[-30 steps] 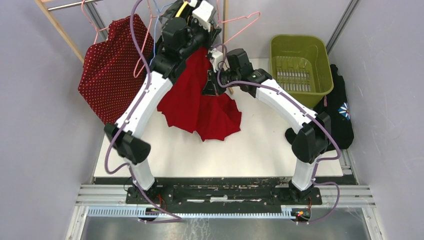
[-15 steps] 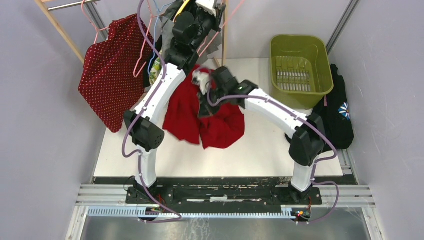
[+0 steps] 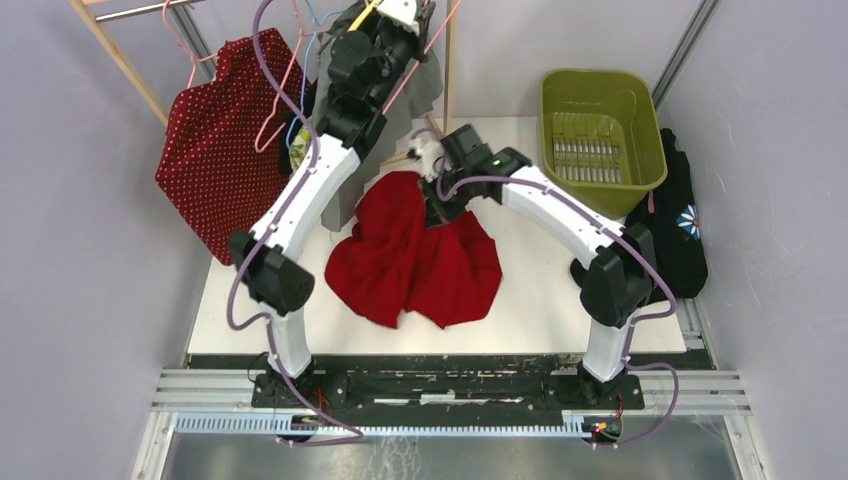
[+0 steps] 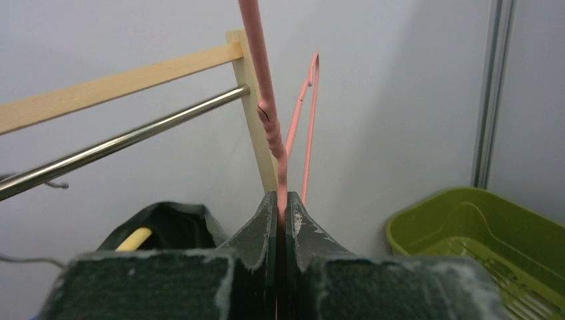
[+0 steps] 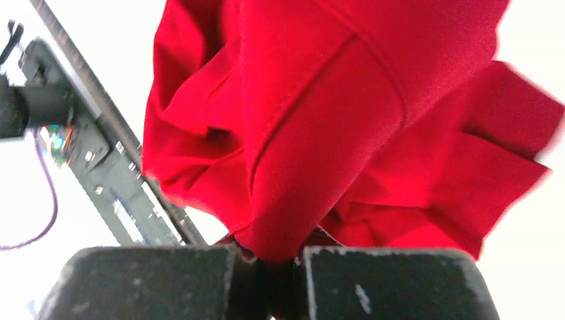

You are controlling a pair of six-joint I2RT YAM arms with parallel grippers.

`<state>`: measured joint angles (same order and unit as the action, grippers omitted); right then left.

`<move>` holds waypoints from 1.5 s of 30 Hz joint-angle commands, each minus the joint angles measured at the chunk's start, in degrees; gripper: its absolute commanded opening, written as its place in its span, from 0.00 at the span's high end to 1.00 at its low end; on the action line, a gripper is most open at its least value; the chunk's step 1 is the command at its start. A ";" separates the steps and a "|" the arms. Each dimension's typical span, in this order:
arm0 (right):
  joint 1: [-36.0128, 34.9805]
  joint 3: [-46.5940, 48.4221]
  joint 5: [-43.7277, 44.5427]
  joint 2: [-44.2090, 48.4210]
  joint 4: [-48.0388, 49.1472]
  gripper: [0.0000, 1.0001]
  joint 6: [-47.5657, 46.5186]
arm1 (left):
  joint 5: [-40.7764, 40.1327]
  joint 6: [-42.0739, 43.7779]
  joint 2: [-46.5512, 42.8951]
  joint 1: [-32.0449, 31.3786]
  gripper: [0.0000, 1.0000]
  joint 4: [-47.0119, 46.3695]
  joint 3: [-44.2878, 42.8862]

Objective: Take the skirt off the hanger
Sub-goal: Remove the skirt from the hanger, then place the skirt in the bin.

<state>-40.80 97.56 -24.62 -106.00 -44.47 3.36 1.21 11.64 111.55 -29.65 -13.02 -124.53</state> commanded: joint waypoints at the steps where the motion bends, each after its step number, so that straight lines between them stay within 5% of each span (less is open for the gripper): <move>1: 11.48 11.25 5.81 2.03 0.86 0.99 1.97 | 2.69 3.62 -11.90 -0.01 0.97 3.25 4.83; 8: 25.76 38.07 5.47 -2.93 0.71 0.99 5.75 | 1.23 4.56 -25.91 -0.05 0.97 8.25 22.09; 13: 31.82 48.25 8.41 -4.24 2.66 0.99 8.08 | -0.78 4.53 -34.13 -0.06 0.97 10.85 33.48; 19: 36.86 50.50 21.46 -3.75 10.14 0.99 7.31 | -1.05 0.44 -41.15 -0.08 0.97 12.68 44.16; 24: 41.02 37.07 33.43 2.11 23.51 0.99 6.00 | -1.62 -1.42 -45.09 -0.06 0.97 15.06 49.67; 45: 53.94 37.30 54.68 -7.67 21.26 0.99 -10.81 | -6.19 -0.92 -47.70 -0.09 0.97 22.00 49.59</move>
<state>10.28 133.45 22.33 -114.08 -31.24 -0.97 -3.99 12.27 64.55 -29.65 9.58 -72.79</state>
